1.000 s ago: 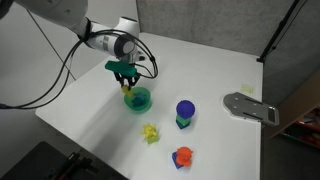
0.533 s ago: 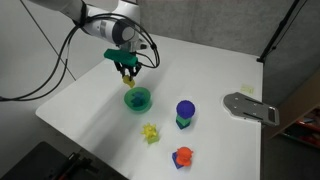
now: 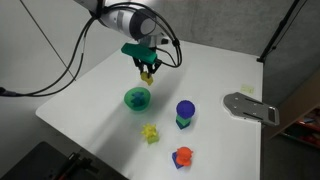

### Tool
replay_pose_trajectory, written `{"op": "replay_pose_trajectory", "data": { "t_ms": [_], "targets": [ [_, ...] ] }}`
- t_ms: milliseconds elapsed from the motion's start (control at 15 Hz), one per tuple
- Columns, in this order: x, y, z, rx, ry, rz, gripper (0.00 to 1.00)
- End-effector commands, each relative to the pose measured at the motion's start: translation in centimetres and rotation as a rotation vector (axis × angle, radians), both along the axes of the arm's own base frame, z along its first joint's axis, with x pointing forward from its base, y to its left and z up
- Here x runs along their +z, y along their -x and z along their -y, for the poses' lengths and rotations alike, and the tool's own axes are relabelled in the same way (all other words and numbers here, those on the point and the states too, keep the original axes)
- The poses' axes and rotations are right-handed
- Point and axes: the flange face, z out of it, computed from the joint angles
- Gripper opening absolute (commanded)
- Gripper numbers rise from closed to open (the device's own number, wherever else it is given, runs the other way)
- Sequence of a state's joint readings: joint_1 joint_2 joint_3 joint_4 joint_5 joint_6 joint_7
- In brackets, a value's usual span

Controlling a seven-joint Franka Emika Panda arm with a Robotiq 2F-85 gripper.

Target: Take the yellow toy out of the bowl and put it on the table

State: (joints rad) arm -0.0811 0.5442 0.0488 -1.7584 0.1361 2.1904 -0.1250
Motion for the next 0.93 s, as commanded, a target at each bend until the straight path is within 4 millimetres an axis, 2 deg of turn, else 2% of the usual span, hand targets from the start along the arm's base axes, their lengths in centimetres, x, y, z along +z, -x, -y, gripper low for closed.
{"op": "replay_pose_trajectory", "data": {
  "t_ms": [0, 400, 667, 867],
  "targets": [
    [-0.1, 0.3, 4.0, -0.069, -0.02, 0.006, 0.16],
    [-3.2, 0.7, 9.5, -0.158, -0.079, -0.022, 0.16],
    [-6.2, 1.0, 11.5, -0.174, -0.109, -0.056, 0.16],
    [-8.6, 1.0, 12.0, -0.18, -0.131, -0.087, 0.16]
  ]
}}
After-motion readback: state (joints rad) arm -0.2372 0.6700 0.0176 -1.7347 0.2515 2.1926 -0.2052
